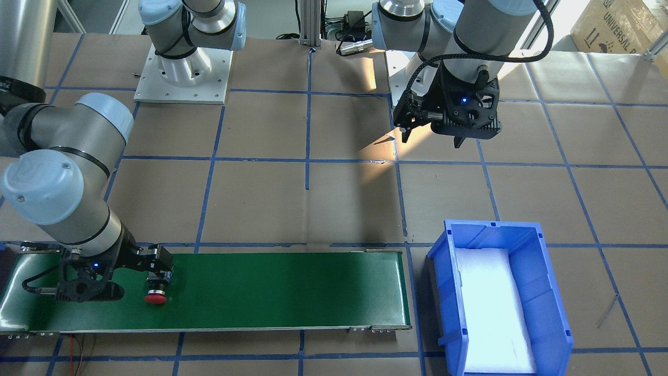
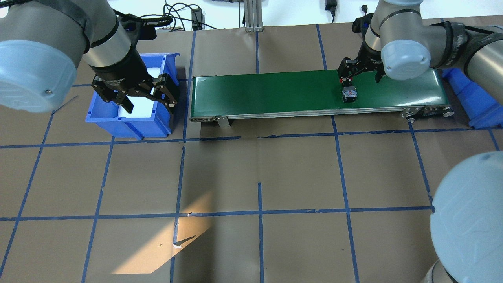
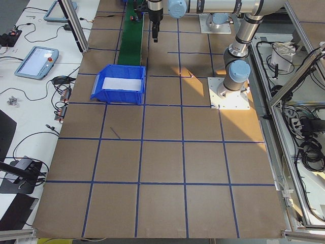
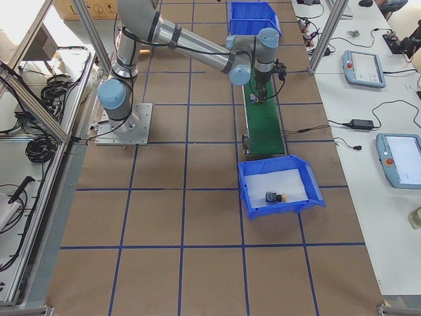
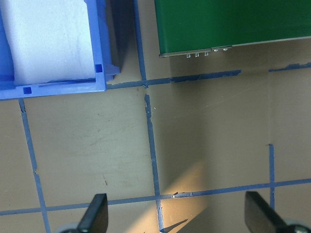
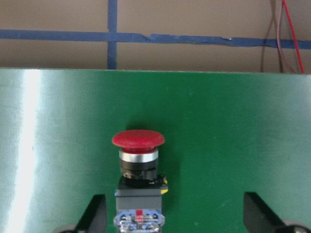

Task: Transport two buttons from left to right
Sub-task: 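Grasp the red button with the right gripper and lift it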

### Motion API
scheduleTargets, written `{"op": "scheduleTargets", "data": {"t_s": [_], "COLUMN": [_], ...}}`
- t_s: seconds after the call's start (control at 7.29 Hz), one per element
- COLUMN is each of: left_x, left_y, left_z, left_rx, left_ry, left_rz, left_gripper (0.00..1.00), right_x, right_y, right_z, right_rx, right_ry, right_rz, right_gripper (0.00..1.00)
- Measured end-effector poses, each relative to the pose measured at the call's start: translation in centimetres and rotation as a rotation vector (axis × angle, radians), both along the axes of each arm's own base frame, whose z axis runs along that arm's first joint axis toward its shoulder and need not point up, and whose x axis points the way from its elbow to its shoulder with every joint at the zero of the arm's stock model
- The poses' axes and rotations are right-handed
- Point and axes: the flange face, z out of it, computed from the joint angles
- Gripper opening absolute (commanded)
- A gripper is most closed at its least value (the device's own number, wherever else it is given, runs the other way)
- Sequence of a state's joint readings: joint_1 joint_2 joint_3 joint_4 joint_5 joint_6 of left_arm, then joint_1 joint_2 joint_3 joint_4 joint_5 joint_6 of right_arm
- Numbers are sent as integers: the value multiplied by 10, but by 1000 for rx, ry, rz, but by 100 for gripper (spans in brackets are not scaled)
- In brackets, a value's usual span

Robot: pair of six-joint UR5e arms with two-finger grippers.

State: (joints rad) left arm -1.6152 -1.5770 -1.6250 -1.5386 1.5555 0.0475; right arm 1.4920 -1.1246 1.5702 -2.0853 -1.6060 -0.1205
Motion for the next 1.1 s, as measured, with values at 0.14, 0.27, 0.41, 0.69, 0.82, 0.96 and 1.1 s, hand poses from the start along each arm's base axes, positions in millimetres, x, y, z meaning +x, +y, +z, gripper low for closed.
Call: {"op": "scheduleTargets", "data": {"t_s": [0.14,0.27,0.41,0.69,0.82,0.96,1.1], "left_x": [0,0,0,0,0,0,0], "left_y": [0,0,0,0,0,0,-1], "left_z": [0,0,0,-1,-1,-2,-3], "left_rx": [0,1,1,1,3,4,5], "left_ry": [0,0,0,0,0,0,0], "left_rz": [0,0,0,0,0,0,0], "left_gripper": [100,100,100,100,100,100,100], "right_x": [7,7,5,0,-1,-2,-3], "right_y": [0,1,2,7,11,13,14], "right_z": [-5,-10,-12,-23,-30,-34,-33], "right_rx": [6,16,27,53,65,71,68], "right_ry": [2,4,3,1,0,0,1], "right_rz": [8,13,13,8,3,1,2], "right_gripper": [100,100,100,99,77,38,20]}}
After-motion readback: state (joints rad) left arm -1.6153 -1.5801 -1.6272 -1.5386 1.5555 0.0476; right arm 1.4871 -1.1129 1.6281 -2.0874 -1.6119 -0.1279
